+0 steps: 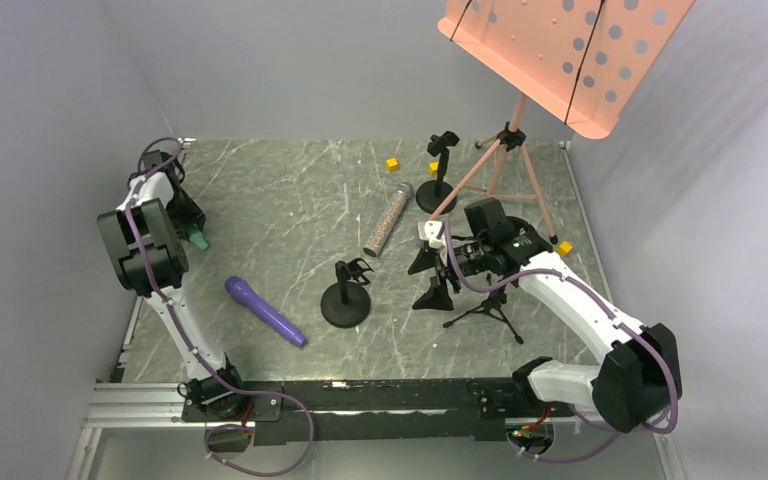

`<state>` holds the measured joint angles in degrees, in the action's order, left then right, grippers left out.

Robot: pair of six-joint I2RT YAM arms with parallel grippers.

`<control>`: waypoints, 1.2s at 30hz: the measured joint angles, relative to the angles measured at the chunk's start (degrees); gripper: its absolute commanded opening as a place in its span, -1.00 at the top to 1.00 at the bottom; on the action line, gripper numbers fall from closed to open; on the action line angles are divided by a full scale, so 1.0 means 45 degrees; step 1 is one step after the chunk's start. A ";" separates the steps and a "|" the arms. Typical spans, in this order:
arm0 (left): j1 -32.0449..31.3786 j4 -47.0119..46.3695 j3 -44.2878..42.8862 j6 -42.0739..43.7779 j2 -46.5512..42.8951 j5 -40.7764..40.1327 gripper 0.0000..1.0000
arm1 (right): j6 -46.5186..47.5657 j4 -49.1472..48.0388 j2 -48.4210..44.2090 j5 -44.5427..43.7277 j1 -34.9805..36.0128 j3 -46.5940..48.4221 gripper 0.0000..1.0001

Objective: Attach the microphones to the stand

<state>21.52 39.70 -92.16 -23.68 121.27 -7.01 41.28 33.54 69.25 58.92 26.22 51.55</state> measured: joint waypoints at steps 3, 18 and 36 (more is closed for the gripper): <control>0.0000 0.0311 -0.0505 0.0112 0.0267 0.0068 0.08 | 0.0165 0.0160 0.0214 -0.0121 0.0170 0.0083 -0.69; 0.0049 -0.0631 0.0981 0.0772 -0.0879 0.1481 0.98 | 0.0262 0.0486 0.0359 -0.0423 0.0151 0.0257 -0.75; -0.4847 -0.9967 0.8699 -0.0971 -1.3546 0.8927 1.00 | -0.2006 0.2526 0.1433 0.0418 -0.0180 0.7111 -0.81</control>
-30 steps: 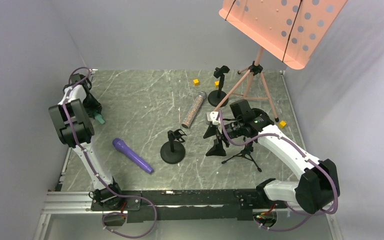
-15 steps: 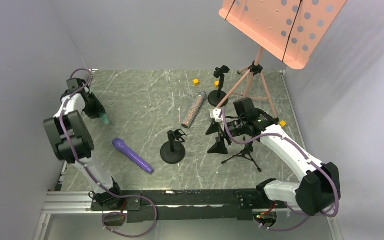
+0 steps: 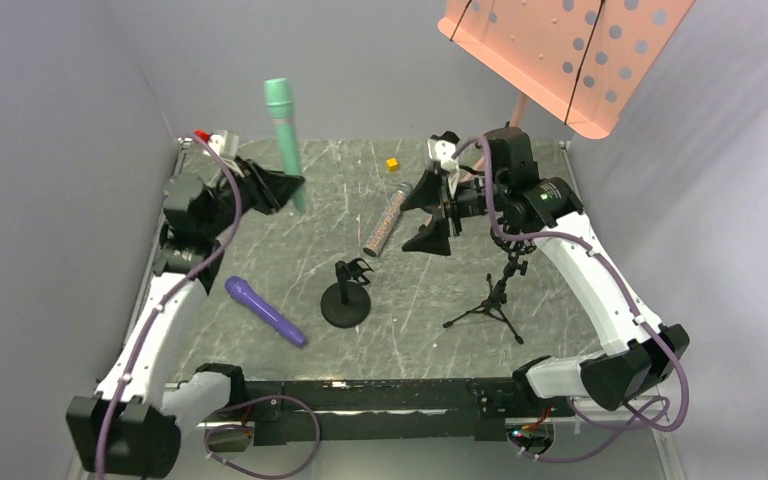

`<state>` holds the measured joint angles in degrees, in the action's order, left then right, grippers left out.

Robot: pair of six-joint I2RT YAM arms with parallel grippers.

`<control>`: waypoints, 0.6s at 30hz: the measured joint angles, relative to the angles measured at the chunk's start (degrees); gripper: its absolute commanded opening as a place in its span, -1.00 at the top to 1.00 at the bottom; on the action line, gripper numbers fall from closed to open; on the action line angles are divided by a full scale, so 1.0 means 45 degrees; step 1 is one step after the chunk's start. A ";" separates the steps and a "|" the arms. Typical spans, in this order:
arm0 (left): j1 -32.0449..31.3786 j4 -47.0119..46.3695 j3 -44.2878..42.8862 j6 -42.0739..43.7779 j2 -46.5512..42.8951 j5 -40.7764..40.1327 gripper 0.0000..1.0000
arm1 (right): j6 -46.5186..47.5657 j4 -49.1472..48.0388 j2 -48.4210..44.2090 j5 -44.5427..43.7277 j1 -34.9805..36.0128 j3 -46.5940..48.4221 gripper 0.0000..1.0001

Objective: Attach the microphones to the stand

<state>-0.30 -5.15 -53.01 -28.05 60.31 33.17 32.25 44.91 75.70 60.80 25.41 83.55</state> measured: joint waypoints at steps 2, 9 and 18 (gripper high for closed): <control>-0.1598 -0.0991 0.0238 -0.0359 -0.0656 0.0034 1.00 | -0.1554 -0.0685 0.0112 0.0248 0.0000 0.0316 -0.81; -0.6110 -0.3959 0.0937 -0.1311 -0.1409 -0.1530 1.00 | -0.7830 -0.4809 0.0301 0.1292 0.0000 0.0457 -0.82; -1.0185 -0.5581 0.1112 -0.1341 0.0044 -0.4541 1.00 | -1.2186 -0.8568 -0.0087 0.1467 0.0000 -0.0321 -0.76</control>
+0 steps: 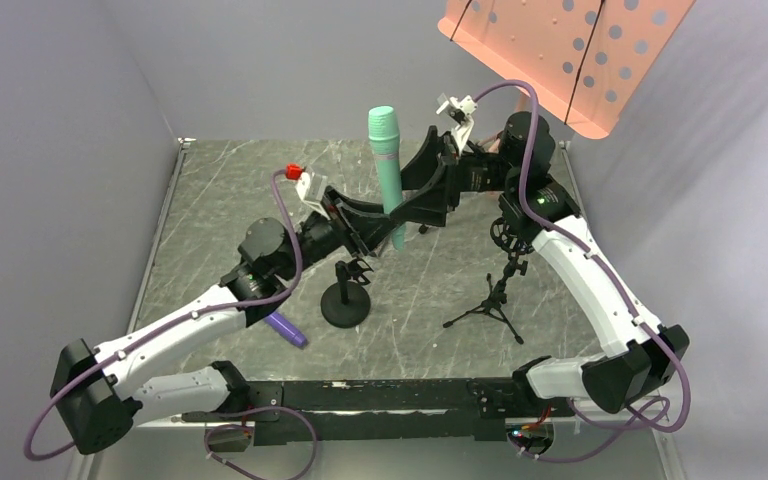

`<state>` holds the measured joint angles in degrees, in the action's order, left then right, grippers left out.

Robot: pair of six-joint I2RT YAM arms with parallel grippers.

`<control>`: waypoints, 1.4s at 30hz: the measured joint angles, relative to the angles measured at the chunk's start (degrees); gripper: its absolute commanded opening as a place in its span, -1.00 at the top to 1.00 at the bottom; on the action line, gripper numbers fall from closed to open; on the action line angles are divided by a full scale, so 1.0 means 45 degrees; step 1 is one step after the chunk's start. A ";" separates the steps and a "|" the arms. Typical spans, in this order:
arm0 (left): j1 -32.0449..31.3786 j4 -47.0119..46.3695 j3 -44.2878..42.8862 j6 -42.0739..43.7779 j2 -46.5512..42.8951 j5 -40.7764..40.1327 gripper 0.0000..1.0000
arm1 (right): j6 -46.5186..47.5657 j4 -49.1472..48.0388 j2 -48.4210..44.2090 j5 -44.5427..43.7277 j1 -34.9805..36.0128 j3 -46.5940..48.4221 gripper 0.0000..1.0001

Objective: Attach the microphones to the stand

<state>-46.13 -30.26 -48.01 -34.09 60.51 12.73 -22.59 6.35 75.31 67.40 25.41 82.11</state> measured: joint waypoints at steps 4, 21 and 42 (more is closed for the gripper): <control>-0.0826 -0.0500 0.0063 0.0010 0.0374 -0.1073 1.00 | -0.1064 -0.1321 -0.0146 -0.0097 -0.0024 -0.0733 -0.62; -0.1627 -0.1705 0.0413 -0.0257 0.0894 -0.2205 -0.04 | -0.2652 -0.3390 -0.0539 -0.0209 -0.0534 -0.2608 0.83; 0.0845 0.2448 -0.1962 0.0743 -0.0753 0.2239 -0.93 | 0.2472 0.0641 -0.1239 0.0024 -0.0432 -0.3191 0.82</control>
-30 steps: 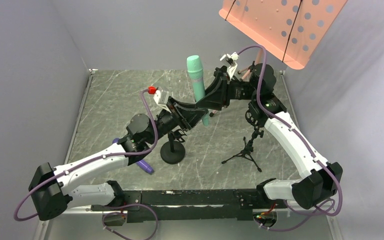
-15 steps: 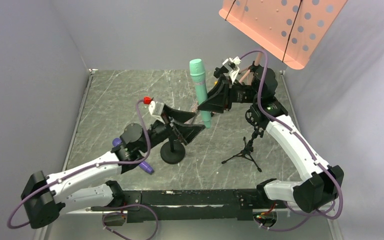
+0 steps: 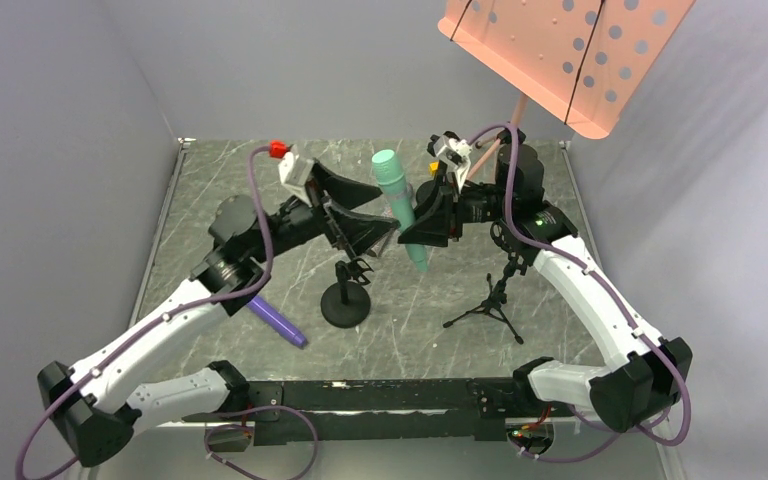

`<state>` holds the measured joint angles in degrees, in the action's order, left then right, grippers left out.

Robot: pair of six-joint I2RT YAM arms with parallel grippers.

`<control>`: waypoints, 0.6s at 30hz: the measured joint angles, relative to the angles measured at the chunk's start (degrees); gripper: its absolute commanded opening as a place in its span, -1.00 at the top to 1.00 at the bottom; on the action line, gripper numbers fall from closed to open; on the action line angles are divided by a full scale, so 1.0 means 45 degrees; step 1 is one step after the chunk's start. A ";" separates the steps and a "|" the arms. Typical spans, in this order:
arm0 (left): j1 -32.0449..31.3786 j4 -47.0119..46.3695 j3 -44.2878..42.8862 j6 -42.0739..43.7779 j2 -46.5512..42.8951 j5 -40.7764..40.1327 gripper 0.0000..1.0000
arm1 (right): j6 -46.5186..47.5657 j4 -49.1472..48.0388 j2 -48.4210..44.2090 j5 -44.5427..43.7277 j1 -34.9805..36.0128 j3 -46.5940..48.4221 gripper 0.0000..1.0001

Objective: Attach the microphones to the stand

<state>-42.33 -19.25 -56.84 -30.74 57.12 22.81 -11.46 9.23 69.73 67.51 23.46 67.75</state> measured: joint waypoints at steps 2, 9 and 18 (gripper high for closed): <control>0.0000 0.0272 -0.0461 -0.0097 0.0573 0.0442 -0.88 | 0.0379 0.0389 0.0000 0.0005 0.0010 0.0000 0.82; -0.0058 0.1219 -0.1020 -0.0136 0.2016 0.0986 -0.54 | 0.0874 0.0729 -0.0019 0.0053 0.0010 0.0000 0.82; -0.0330 0.1248 -0.1506 -0.0223 0.2749 0.0971 -0.09 | 0.0986 0.0724 -0.0019 0.0126 0.0019 0.0000 0.81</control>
<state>-43.81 -13.63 -63.61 -31.75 69.49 27.18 -7.03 12.49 69.65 68.07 23.55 67.75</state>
